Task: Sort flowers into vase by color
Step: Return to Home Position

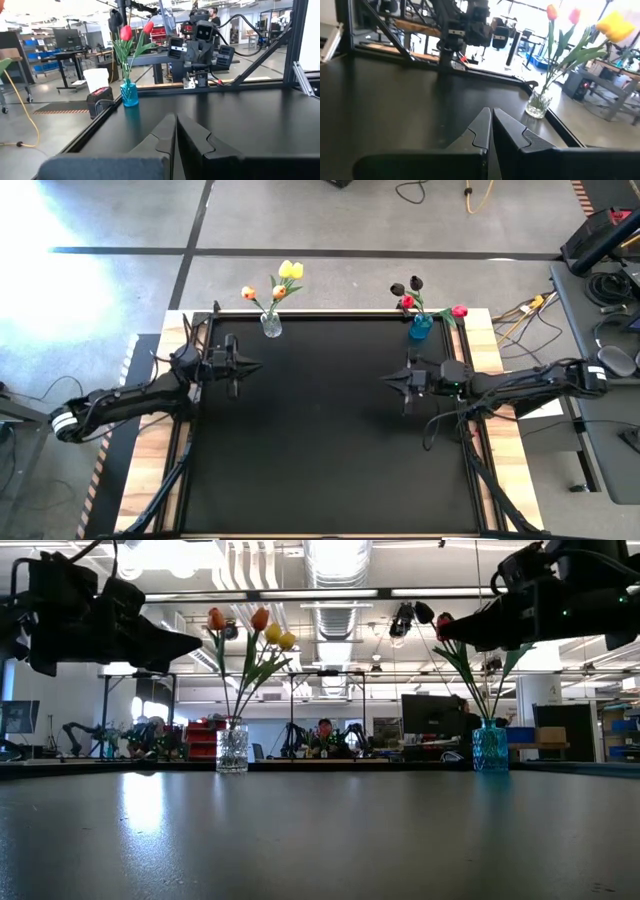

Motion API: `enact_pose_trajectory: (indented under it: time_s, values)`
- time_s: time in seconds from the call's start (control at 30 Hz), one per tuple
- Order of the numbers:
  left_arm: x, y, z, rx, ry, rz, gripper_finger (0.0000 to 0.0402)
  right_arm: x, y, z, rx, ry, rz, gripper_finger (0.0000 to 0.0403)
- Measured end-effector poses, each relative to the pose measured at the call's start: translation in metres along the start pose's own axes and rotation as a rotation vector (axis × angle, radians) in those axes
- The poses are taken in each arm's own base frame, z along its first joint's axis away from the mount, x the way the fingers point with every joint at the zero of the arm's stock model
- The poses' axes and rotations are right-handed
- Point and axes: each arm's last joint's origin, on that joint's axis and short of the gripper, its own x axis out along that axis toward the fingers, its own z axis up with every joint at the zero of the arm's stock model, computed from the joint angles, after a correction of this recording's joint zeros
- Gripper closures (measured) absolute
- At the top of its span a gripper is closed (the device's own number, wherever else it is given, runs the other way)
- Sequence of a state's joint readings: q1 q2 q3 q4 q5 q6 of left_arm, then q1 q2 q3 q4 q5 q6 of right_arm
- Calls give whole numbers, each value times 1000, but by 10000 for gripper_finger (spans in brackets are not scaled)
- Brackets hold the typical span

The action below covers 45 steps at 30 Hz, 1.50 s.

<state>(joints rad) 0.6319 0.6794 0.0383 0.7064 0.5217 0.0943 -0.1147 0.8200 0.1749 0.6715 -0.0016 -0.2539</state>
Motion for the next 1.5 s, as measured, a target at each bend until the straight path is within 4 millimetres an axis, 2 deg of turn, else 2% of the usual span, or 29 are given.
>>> enact_pose_trajectory:
  time_s: [0.17,0.37,0.6,0.73,0.83,1.03,1.23,1.37,1.5]
  values:
    - [-6,-4,-1,-18,32,-3,401,-8,-9,-5,37,-27,27,394]
    - [-18,-10,-2,-32,23,6,401,-13,-16,-17,82,15,-36,394]
    - [-31,-18,-1,-31,24,-3,402,-16,-16,-17,130,3,-65,394]
    - [-40,-23,2,-17,-14,2,402,-25,-9,-19,130,-13,-130,394]
    - [-41,-24,5,-34,-20,-20,402,-33,-1,-21,129,-61,-125,394]
    - [-41,-23,3,-55,-4,14,402,-45,8,-21,126,-28,-115,394]
    - [-41,-21,3,-53,-3,69,402,-63,7,-13,122,-122,-66,394]
    - [-41,-21,3,-65,-3,96,402,-70,5,-17,138,-115,4,394]
    - [-41,-18,2,-71,1,186,402,-78,2,-20,154,-106,-30,394]
